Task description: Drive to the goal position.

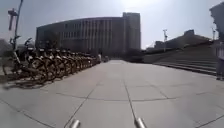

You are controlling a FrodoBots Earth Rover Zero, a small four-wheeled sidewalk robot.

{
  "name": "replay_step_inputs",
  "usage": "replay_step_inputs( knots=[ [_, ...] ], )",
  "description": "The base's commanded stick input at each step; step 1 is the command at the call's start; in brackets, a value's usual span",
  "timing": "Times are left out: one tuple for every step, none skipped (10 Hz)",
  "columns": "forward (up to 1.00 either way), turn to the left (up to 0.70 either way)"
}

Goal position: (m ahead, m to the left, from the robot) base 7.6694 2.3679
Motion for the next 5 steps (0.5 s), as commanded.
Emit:
replay_step_inputs(
  knots=[
    [1.00, 0.01],
    [1.00, 0.01],
    [1.00, 0.01],
    [1.00, 0.01],
    [1.00, 0.01]
  ],
)
